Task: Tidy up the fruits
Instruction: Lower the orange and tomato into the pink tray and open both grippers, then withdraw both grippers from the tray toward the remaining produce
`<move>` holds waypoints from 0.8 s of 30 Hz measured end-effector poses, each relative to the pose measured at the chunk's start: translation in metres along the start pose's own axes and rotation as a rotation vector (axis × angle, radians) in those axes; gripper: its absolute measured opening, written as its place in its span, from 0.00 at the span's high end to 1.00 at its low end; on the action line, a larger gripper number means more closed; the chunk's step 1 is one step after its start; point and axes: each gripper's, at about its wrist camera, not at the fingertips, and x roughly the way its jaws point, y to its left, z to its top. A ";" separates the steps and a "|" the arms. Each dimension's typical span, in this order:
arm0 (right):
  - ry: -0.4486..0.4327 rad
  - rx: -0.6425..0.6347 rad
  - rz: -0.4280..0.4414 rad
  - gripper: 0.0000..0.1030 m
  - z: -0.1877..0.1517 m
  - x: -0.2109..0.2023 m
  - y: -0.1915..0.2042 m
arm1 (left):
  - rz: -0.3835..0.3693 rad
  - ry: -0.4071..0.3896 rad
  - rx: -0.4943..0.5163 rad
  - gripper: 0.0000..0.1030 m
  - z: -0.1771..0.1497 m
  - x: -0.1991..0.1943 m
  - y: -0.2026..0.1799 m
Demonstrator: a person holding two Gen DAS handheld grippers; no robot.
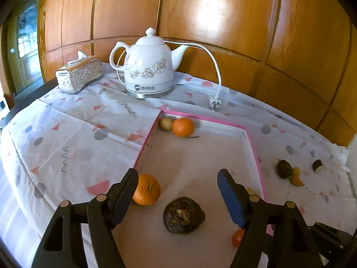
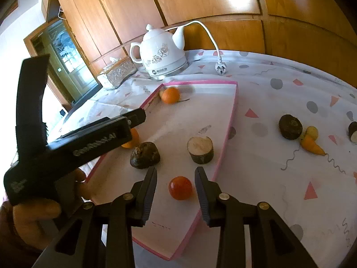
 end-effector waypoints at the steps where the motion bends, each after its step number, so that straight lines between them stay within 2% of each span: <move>1: -0.005 0.002 -0.006 0.66 -0.001 -0.002 -0.001 | -0.003 0.000 -0.001 0.28 0.000 -0.001 0.000; 14: -0.051 0.138 -0.127 0.65 -0.011 -0.023 -0.050 | -0.006 0.062 0.012 0.28 -0.015 0.000 -0.013; 19: -0.061 0.207 -0.183 0.66 -0.020 -0.032 -0.078 | -0.029 0.067 0.032 0.28 -0.016 0.000 -0.020; 24: -0.071 0.277 -0.254 0.66 -0.030 -0.045 -0.110 | -0.085 0.073 0.063 0.28 -0.016 -0.002 -0.034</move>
